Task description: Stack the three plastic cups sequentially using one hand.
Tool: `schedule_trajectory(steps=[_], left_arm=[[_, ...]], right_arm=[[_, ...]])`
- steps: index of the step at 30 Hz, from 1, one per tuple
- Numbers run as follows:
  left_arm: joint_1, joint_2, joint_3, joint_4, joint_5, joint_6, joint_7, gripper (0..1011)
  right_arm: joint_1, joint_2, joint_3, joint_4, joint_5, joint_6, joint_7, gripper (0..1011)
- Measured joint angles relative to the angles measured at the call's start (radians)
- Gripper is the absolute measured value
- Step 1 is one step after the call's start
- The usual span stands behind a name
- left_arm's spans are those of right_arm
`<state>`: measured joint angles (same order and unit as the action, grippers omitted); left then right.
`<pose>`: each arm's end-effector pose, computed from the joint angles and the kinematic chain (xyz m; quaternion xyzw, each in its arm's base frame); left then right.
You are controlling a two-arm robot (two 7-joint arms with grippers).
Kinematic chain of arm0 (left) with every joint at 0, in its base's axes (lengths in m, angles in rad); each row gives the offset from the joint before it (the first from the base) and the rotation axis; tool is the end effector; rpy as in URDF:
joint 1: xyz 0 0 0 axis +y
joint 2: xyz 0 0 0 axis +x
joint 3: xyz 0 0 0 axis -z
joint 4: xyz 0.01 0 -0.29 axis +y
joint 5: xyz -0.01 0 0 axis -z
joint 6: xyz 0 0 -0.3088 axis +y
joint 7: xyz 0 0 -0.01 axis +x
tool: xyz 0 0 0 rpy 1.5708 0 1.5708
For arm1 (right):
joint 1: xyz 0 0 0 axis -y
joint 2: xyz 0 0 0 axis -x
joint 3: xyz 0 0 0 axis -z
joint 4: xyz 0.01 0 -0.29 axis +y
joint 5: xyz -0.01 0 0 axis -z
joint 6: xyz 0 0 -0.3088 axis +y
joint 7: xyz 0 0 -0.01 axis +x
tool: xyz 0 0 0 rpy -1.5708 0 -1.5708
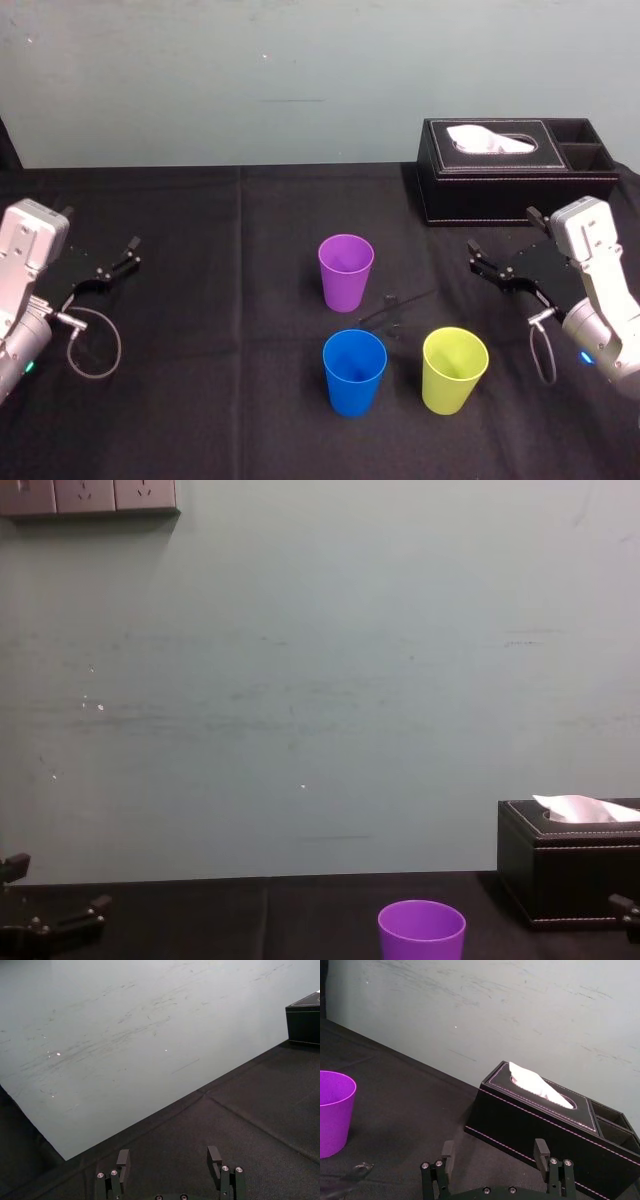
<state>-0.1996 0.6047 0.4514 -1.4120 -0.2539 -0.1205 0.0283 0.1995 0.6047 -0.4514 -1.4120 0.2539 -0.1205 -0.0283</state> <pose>0.3581 0.0827 -0.3022 0.1415 -0.1325 0.5799 0.7913 0.3581 -0.0827 -0.3023 -0.1415 -0.1325 -0.5799 0.7913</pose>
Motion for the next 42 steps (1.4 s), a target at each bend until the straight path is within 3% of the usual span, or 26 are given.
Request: schedule_trajectory(steps=[42], left_arm=[[0.000, 0.000, 0.000, 0.000, 0.000, 0.000, 0.000, 1010]], right_arm=[[0.000, 0.000, 0.000, 0.000, 0.000, 0.000, 0.000, 1004]])
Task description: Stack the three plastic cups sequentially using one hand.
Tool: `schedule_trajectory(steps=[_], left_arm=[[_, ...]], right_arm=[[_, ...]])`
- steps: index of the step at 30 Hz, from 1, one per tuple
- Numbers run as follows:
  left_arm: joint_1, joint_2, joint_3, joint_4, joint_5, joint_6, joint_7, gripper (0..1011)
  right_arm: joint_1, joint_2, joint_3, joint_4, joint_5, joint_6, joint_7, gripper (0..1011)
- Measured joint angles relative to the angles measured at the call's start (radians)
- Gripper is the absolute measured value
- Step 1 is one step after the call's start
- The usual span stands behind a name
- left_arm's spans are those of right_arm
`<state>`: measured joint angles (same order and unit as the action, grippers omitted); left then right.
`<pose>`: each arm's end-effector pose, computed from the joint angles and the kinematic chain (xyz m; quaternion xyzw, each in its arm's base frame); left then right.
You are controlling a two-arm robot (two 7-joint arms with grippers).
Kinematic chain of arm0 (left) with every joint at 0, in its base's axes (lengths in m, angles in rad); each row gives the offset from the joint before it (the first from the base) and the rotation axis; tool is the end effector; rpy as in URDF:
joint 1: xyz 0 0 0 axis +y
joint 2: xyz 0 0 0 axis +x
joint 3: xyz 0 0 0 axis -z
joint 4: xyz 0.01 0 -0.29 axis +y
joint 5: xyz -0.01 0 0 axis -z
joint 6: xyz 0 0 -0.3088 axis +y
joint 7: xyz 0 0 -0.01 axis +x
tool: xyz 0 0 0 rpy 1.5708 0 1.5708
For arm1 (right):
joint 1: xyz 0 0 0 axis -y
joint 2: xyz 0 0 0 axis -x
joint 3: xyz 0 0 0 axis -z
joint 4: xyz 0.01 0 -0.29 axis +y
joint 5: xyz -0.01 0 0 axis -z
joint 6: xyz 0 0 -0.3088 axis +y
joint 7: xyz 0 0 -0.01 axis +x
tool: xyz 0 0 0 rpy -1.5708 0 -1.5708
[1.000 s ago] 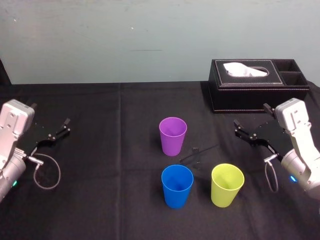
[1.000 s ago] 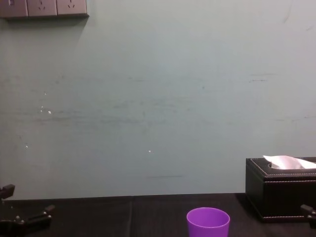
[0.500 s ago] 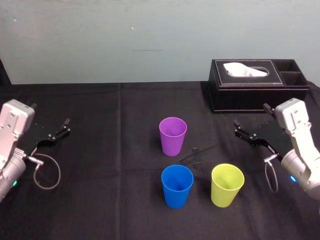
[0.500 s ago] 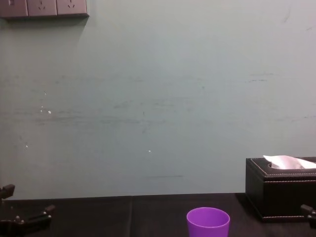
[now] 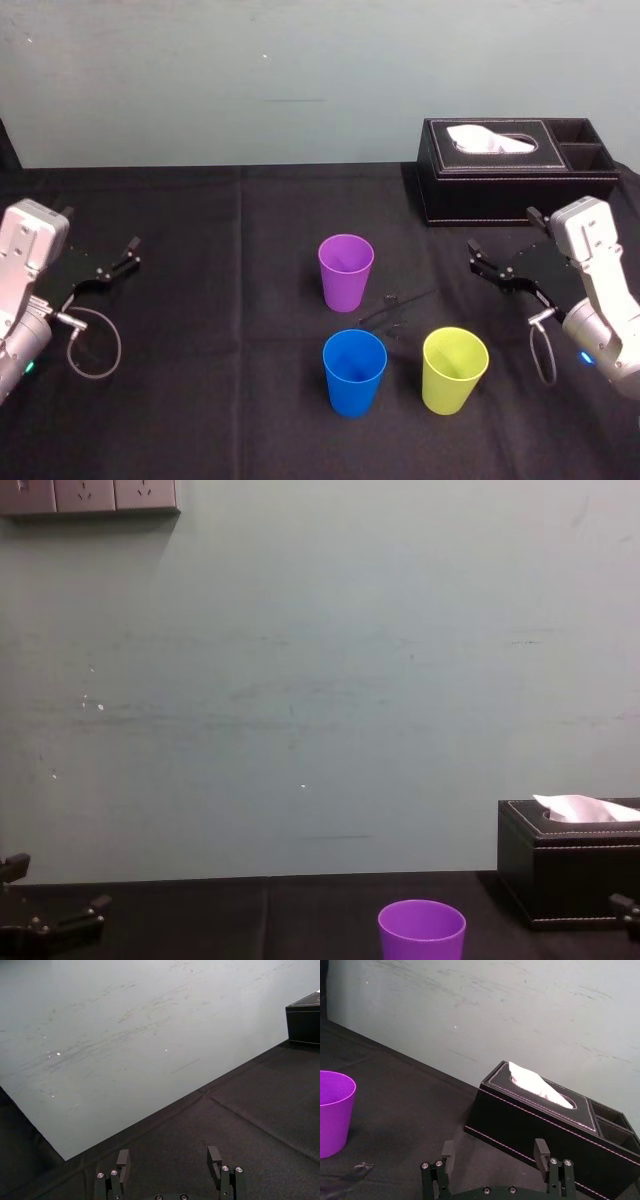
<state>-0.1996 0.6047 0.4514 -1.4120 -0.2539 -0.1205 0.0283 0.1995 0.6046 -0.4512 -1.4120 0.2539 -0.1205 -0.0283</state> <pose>0.3581 0.0827 -0.3022 0.1415 -0.1325 0.5799 0.7913 0.3581 -0.0827 -0.3022 -0.1414 -0.1325 -0.5800 0.7912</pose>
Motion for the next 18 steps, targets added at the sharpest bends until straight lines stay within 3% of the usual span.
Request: schedule_trajectory(steps=[7, 18], left_arm=[[0.000, 0.000, 0.000, 0.000, 0.000, 0.000, 0.000, 1010], [0.000, 0.000, 0.000, 0.000, 0.000, 0.000, 0.000, 1010]], right_arm=[[-0.015, 0.004, 0.030, -0.021, 0.004, 0.000, 0.020, 1004], [-0.099, 0.070, 0.128, -0.136, 0.087, -0.004, 0.102, 1004]])
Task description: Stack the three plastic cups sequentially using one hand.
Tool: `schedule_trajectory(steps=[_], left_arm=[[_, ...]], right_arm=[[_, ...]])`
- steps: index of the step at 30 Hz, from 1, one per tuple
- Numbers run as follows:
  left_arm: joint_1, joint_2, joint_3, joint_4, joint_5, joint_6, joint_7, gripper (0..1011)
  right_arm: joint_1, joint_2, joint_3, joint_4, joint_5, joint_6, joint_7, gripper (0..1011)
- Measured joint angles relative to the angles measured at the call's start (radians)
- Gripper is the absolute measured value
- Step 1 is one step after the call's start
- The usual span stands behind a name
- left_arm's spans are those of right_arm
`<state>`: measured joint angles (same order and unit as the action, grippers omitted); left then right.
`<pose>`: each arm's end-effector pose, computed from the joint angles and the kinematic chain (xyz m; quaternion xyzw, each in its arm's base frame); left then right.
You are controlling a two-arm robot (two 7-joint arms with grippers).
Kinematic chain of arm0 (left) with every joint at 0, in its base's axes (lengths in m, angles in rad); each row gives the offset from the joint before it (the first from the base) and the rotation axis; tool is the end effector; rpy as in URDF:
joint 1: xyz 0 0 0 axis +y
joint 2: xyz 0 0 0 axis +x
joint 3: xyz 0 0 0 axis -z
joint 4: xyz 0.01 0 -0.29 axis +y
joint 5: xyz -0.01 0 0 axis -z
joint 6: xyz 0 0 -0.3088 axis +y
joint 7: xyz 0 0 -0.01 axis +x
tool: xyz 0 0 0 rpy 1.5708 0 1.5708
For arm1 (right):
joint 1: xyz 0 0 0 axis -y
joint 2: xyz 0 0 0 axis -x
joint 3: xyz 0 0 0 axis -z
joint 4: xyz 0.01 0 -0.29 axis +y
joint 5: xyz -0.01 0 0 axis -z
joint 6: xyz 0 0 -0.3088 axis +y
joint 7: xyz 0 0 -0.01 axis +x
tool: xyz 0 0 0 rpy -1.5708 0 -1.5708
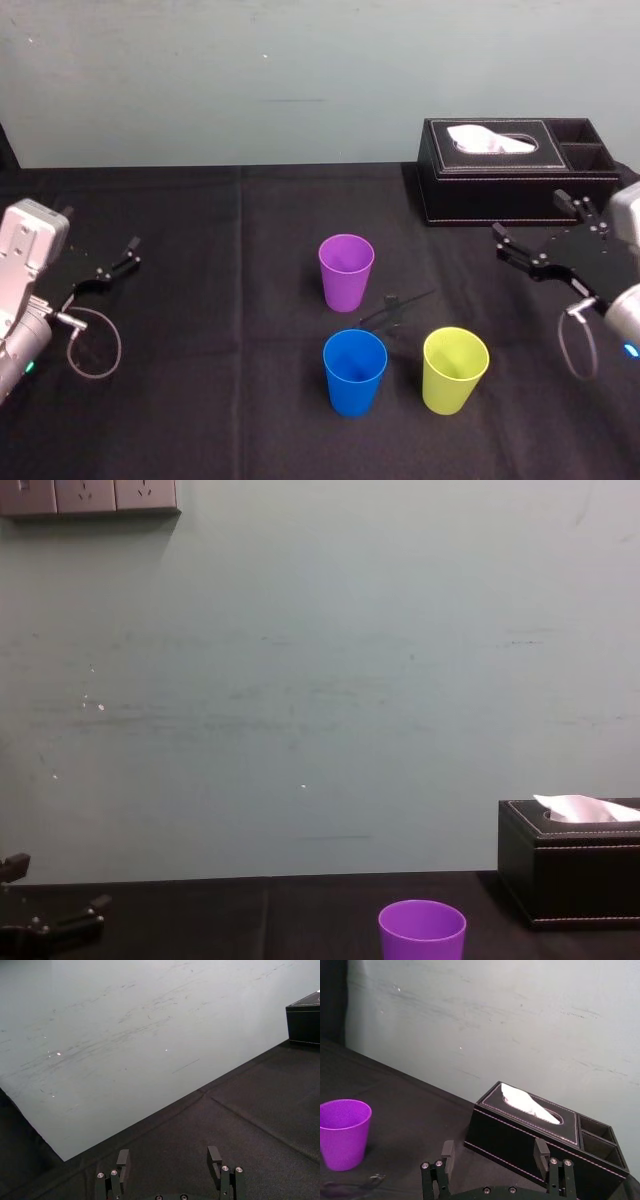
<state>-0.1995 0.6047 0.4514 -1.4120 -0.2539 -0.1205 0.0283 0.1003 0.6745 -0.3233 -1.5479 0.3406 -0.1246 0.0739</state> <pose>0.3581 0.0827 -0.3023 0.1415 -0.1325 0.5799 0.7913 0.3404 -0.1100 -0.2713 -0.1056 -0.1276 -0.5641 0.8089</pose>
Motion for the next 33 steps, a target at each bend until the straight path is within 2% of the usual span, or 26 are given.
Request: schedule_trajectory(steps=[4, 5, 8, 13, 24, 33], left_arm=[[0.000, 0.000, 0.000, 0.000, 0.000, 0.000, 0.000, 1010], [0.000, 0.000, 0.000, 0.000, 0.000, 0.000, 0.000, 1010], [0.000, 0.000, 0.000, 0.000, 0.000, 0.000, 0.000, 1010], [0.000, 0.000, 0.000, 0.000, 0.000, 0.000, 0.000, 1010], [0.000, 0.000, 0.000, 0.000, 0.000, 0.000, 0.000, 1010], [0.000, 0.000, 0.000, 0.000, 0.000, 0.000, 0.000, 1010]], right_arm=[[-0.046, 0.039, 0.051, -0.048, 0.060, 0.000, 0.054, 1004], [-0.046, 0.039, 0.051, -0.048, 0.060, 0.000, 0.054, 1004], [-0.082, 0.072, 0.089, -0.080, 0.110, 0.006, 0.109, 1004], [-0.130, 0.119, 0.128, -0.115, 0.160, 0.017, 0.190, 1004], [-0.224, 0.194, 0.178, -0.151, 0.201, 0.010, 0.330, 1004], [-0.287, 0.215, 0.200, -0.157, 0.219, -0.001, 0.407, 1004]])
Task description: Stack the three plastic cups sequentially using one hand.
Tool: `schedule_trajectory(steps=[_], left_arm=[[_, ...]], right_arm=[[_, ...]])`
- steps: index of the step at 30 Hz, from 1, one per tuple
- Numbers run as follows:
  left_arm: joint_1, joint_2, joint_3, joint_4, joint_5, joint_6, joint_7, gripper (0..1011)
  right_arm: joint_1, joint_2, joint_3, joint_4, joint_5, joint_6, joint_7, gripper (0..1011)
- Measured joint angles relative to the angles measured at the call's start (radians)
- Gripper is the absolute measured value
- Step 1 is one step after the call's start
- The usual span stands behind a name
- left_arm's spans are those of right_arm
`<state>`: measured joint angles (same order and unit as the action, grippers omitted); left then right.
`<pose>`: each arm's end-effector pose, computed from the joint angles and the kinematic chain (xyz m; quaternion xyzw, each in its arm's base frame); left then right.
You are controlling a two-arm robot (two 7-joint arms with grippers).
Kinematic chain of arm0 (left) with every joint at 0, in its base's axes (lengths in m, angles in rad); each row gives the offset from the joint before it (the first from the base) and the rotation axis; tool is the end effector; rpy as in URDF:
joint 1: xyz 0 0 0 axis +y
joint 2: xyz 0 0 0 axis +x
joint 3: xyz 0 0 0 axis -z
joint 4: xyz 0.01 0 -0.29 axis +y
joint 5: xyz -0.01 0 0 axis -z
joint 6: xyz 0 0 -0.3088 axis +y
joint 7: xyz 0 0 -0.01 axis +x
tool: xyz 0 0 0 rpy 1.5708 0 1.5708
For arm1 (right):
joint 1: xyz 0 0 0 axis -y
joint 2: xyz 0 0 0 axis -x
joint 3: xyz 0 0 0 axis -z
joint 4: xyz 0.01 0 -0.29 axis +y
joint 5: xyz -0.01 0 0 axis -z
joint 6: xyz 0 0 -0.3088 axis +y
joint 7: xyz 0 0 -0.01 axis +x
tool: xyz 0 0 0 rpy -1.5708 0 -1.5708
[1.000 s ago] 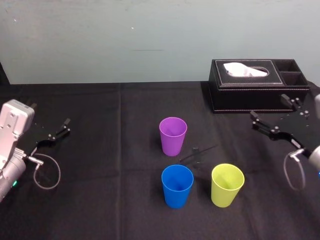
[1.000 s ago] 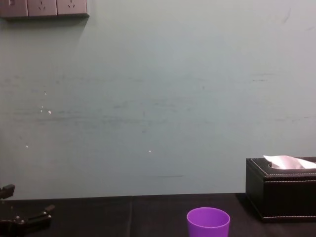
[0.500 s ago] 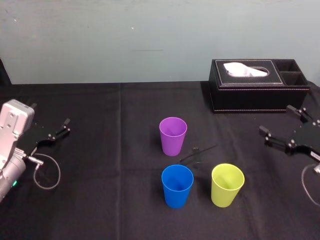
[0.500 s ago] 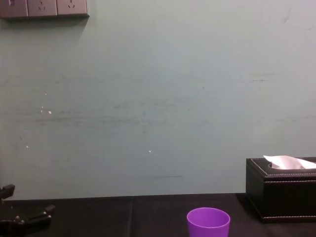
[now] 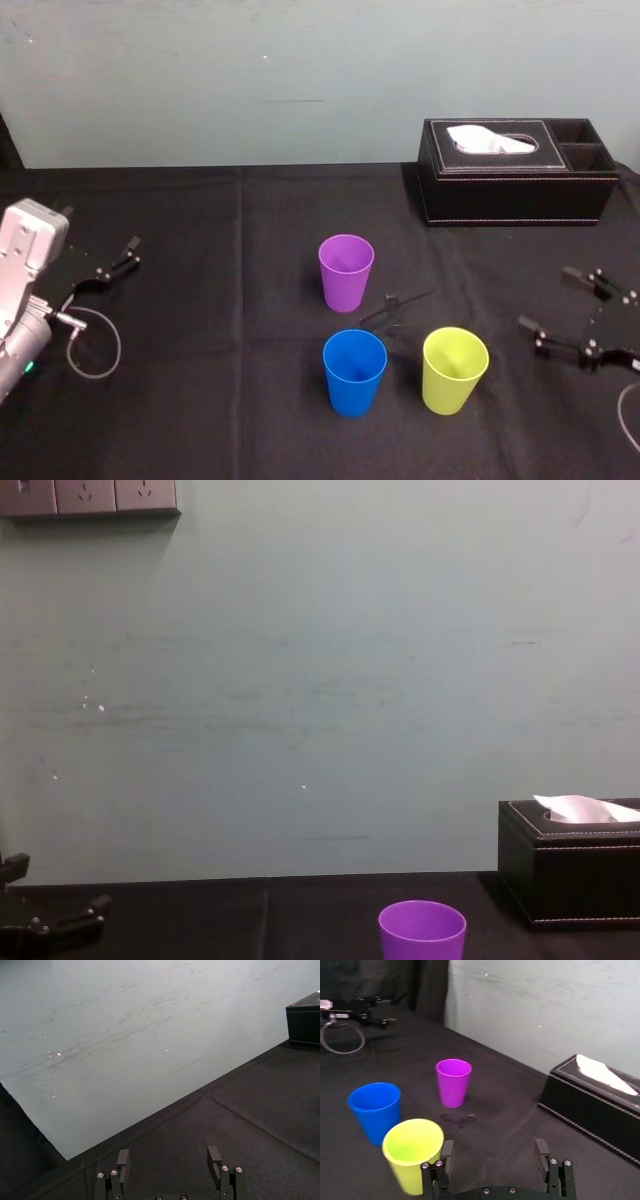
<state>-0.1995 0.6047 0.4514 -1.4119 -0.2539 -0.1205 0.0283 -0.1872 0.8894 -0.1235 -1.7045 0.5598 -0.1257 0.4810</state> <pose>0.3581 0.0827 -0.3023 0.1415 -0.1324 0.5799 0.7913 0.2832 -0.1742 -0.2493 -0.1335 -0.0562 -0.4119 0.8996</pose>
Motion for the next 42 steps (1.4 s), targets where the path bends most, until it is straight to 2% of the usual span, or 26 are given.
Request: schedule_trajectory(steps=[6, 18, 31, 42], left_arm=[[0.000, 0.000, 0.000, 0.000, 0.000, 0.000, 0.000, 1010], [0.000, 0.000, 0.000, 0.000, 0.000, 0.000, 0.000, 1010], [0.000, 0.000, 0.000, 0.000, 0.000, 0.000, 0.000, 1010], [0.000, 0.000, 0.000, 0.000, 0.000, 0.000, 0.000, 1010]], right_arm=[[-0.051, 0.013, 0.020, -0.011, 0.016, -0.019, 0.063, 1004], [-0.092, 0.016, 0.032, -0.015, 0.014, -0.049, 0.150, 1004], [-0.075, -0.021, 0.004, 0.004, -0.025, -0.036, 0.183, 1004], [-0.052, -0.043, -0.022, 0.019, -0.026, -0.015, 0.195, 1004]])
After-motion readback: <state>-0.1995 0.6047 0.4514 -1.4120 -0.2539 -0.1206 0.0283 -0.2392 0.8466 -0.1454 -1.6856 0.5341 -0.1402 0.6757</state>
